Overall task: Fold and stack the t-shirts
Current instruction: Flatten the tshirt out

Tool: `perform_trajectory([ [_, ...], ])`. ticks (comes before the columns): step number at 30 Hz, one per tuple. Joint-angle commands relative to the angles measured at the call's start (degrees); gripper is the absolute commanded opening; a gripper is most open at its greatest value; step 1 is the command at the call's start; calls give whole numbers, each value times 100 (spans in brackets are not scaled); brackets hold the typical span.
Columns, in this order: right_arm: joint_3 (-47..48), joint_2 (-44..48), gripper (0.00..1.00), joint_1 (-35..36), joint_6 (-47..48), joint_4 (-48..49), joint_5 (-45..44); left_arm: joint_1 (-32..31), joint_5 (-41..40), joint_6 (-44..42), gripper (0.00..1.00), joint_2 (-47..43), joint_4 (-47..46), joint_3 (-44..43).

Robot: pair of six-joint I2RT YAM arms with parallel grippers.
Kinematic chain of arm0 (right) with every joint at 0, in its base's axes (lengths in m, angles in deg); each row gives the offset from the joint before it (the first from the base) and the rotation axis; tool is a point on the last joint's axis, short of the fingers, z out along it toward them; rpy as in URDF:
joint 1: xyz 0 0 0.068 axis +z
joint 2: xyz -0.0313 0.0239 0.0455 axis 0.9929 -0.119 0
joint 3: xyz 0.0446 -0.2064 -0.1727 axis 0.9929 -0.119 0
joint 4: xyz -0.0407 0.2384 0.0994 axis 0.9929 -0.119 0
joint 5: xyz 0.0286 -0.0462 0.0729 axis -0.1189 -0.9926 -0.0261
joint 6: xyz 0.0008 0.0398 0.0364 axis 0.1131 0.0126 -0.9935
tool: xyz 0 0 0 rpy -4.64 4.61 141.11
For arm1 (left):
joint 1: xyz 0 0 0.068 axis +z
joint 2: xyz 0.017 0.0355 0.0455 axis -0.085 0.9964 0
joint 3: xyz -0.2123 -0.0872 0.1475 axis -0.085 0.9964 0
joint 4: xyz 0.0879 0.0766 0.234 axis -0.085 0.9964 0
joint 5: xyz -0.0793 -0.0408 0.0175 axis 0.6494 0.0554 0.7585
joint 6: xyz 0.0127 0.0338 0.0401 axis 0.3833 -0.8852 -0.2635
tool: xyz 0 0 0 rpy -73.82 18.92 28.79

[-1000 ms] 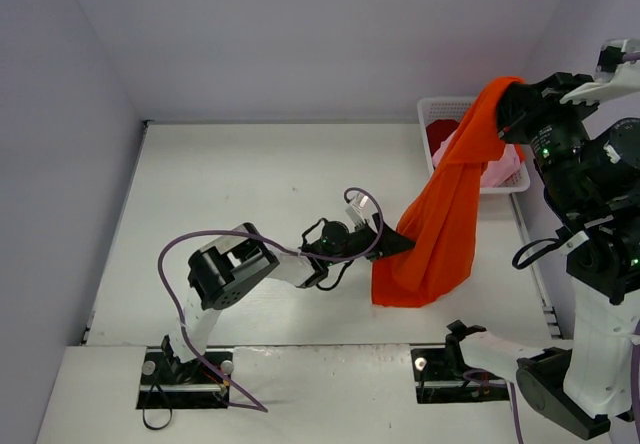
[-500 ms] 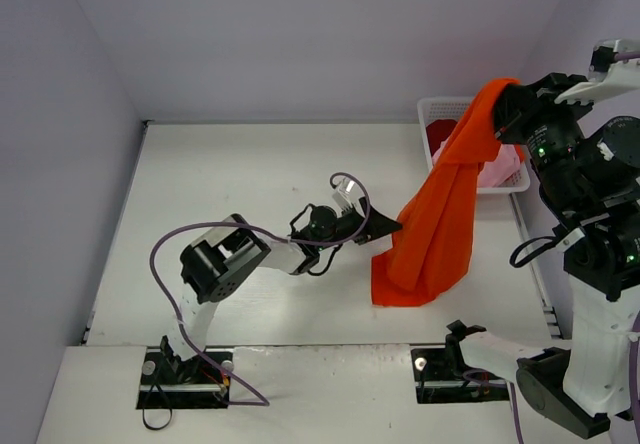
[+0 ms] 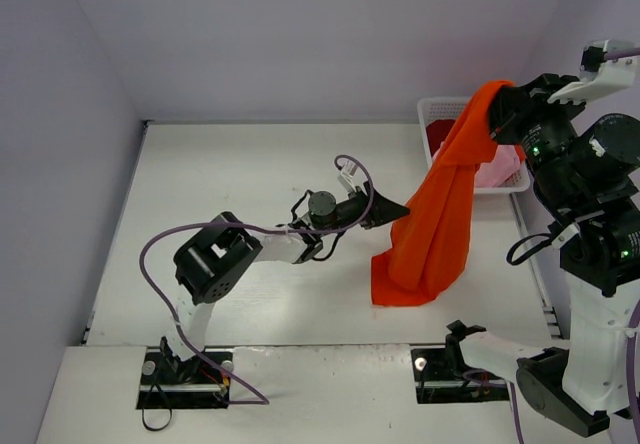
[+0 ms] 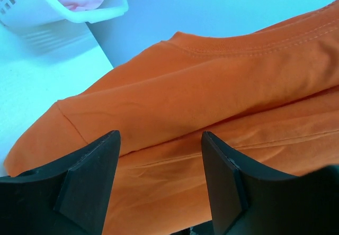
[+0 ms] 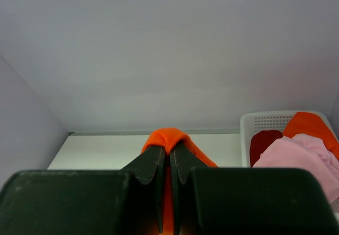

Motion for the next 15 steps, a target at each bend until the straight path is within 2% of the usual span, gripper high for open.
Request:
perform_trajectory([
  [1, 24, -15, 0, -27, 1, 606, 72, -66, 175, 21, 57, 0, -575, -240],
  [15, -82, 11, 0, -27, -34, 597, 134, -93, 298, -691, 56, 378, -601, -336],
])
